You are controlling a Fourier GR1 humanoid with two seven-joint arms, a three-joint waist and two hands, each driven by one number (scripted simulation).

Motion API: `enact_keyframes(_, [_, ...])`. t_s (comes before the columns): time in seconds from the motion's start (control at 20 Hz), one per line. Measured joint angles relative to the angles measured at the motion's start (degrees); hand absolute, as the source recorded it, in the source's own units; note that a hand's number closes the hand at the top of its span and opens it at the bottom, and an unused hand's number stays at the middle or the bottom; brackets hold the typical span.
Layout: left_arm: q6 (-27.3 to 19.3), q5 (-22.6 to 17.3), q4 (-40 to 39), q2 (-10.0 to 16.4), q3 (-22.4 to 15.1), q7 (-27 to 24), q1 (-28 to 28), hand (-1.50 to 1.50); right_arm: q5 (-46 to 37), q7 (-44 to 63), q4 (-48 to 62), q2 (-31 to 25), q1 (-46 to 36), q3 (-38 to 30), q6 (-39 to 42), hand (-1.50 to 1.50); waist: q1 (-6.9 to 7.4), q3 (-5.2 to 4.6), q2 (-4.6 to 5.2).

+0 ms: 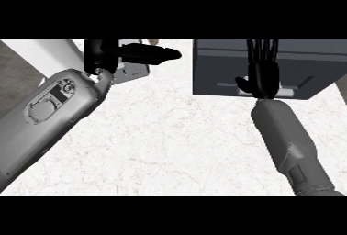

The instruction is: Pick up the can, place it into the drawer and close the drawer

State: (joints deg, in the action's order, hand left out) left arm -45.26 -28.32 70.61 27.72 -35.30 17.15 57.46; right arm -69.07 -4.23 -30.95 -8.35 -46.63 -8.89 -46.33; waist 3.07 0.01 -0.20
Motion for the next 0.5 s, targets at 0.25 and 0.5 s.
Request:
enact_keyframes(0.25, [1.04,0.44,2.37,1.34,0.69,-0.65,-3.02,-1.50,-0.25,0.07,6.41,-2.22,-7.25,-1.21,1.81,-1.50,1.20,-0.06,0.86])
enact_keyframes(0.5, [1.57,1.17,4.95,2.06,1.00,-1.73,-6.70,-1.50,-0.03,-0.76,11.71,-3.25,-11.24,-2.38,2.36,-1.50,1.35,-0.08,1.19])
